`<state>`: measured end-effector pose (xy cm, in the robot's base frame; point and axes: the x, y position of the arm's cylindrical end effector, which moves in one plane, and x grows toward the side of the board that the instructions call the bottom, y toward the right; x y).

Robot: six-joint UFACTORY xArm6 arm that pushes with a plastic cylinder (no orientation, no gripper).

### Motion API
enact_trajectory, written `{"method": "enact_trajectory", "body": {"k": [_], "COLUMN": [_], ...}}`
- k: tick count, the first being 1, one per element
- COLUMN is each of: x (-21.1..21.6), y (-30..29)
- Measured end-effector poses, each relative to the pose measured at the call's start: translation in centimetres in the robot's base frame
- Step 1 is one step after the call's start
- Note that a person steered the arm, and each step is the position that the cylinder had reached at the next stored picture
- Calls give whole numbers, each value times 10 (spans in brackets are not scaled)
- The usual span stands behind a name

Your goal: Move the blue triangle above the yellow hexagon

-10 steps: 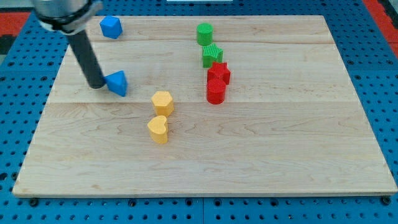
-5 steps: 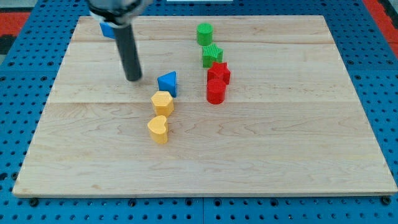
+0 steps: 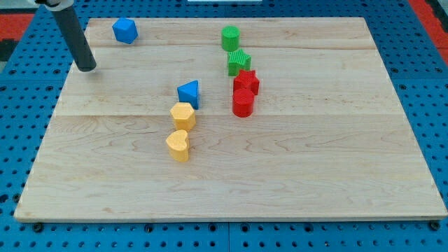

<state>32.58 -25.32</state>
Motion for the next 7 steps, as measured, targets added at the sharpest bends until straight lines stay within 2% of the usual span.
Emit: {"method": "enact_trajectory", "body": {"k": [2,4,6,7], "x": [-10,-43,-46,-48], "y": [-5,-7,27,16]}}
